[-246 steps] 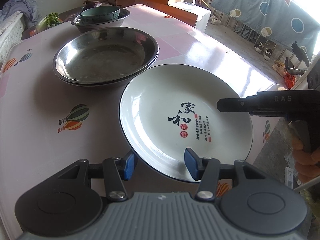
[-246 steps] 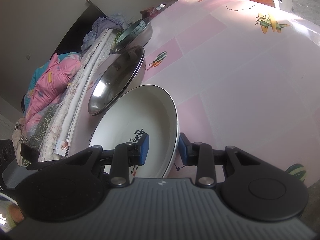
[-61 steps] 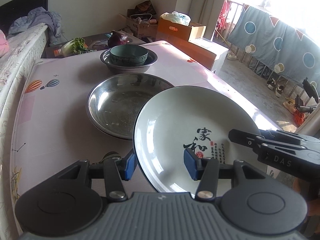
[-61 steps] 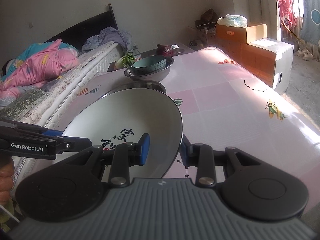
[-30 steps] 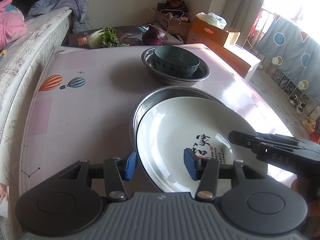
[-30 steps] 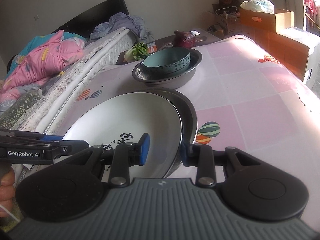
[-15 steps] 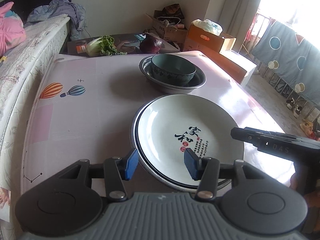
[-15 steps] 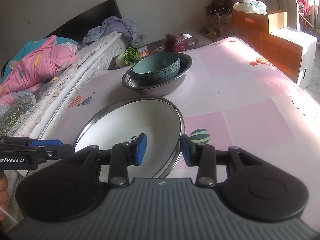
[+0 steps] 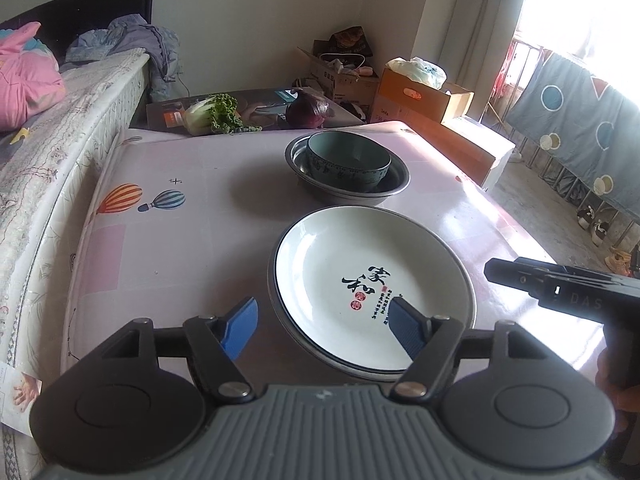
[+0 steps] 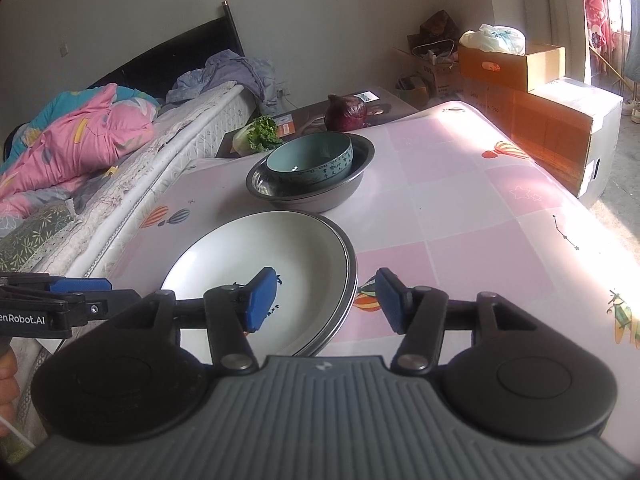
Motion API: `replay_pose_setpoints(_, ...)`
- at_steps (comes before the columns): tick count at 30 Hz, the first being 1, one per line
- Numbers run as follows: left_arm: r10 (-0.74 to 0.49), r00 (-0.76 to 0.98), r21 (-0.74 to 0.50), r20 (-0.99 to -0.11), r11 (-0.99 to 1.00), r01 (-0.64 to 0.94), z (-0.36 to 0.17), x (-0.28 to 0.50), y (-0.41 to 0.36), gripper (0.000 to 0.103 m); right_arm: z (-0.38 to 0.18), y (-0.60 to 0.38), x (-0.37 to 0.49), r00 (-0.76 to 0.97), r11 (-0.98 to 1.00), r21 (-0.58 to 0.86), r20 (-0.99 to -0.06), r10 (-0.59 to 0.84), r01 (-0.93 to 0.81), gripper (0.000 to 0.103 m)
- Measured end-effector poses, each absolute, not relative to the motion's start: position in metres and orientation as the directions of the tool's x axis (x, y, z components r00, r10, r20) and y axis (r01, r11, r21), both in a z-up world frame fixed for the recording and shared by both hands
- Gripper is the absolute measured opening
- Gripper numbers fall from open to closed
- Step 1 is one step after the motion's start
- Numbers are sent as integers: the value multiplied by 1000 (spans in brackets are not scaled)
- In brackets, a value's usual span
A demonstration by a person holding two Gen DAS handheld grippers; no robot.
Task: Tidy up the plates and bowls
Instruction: 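Open both grippers to release the white plate, then move both grippers to the rim of the steel bowl holding the green bowl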
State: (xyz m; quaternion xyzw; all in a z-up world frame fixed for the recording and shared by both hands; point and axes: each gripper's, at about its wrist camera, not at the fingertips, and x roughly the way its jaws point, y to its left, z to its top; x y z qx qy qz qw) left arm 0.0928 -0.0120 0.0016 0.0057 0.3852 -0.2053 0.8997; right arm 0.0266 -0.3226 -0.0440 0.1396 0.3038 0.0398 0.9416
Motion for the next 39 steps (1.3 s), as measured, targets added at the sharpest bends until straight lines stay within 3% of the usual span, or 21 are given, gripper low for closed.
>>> replay_pose_setpoints(11, -290, 661, -104, -692, 946, 307, 27, 124, 4, 81, -10, -341, 39, 820, 954, 299, -542, 186, -18, 64)
replay_pose_setpoints(13, -291, 654, -121, -698, 949, 292, 30, 139, 7, 85, -1, -344, 50, 823, 959, 282, -538, 180, -25, 78)
replay_pose_setpoints(15, -296, 650, -142, -700, 949, 280, 31, 155, 9, 88, 9, -348, 62, 827, 964, 264, -535, 175, -33, 82)
replay_pose_setpoints(23, -304, 632, -157, -713, 947, 279, 23, 229, -14, 94, 24, -371, 141, 802, 961, 276, -569, 179, -19, 85)
replay_pose_setpoints(28, -333, 586, -203, -738, 939, 279, 5, 277, -33, 91, 4, -381, 197, 770, 951, 309, -608, 197, 1, 82)
replay_pose_setpoints(32, -321, 555, -181, -768, 939, 293, -11, 307, -50, 71, -22, -391, 243, 741, 930, 366, -633, 224, 31, 71)
replay_pose_setpoints(39, -369, 512, -247, -776, 924, 292, -31, 333, -56, 59, -60, -396, 290, 689, 904, 419, -678, 256, 77, 55)
